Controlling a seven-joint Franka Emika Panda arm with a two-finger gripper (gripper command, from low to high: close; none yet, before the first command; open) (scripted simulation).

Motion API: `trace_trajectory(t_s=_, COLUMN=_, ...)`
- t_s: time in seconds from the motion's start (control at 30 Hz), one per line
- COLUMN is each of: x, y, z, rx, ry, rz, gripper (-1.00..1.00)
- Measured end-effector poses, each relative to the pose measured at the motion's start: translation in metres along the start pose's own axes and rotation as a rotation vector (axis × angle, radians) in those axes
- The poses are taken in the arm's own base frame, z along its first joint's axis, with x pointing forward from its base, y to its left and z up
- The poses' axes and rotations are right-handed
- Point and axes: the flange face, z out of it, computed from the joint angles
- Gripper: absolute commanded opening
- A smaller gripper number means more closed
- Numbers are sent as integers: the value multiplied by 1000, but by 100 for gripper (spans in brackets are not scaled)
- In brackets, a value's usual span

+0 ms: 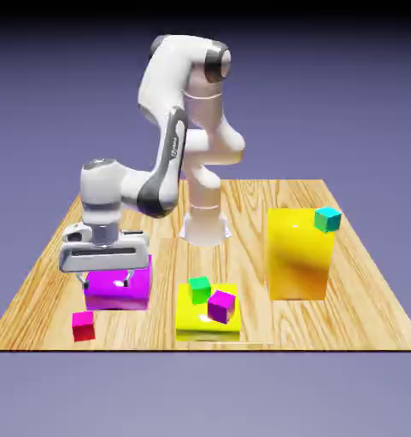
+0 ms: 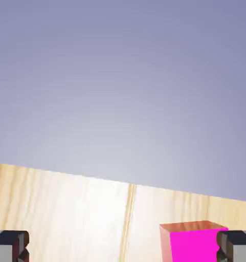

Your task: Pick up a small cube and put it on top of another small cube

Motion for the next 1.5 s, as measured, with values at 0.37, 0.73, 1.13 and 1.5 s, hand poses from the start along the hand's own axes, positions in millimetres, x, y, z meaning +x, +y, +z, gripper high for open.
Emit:
trace_trajectory(t_s=0.37, x=7, y=50, z=111, rx=-38, ry=-80, rz=-42, gripper=-100)
trace_trajectory(t_s=0.73, x=-15, y=-21, z=0, rx=-34, ry=-90, rz=-222, gripper=-100)
trace_trajectory(t_s=1.13, x=-143, y=-151, z=-75, rx=11, ry=-119, rz=-708, gripper=-100)
trace_trajectory(t_s=1.5, x=-191, y=-171, z=-16, rx=29, ry=-126, rz=-838, gripper=100)
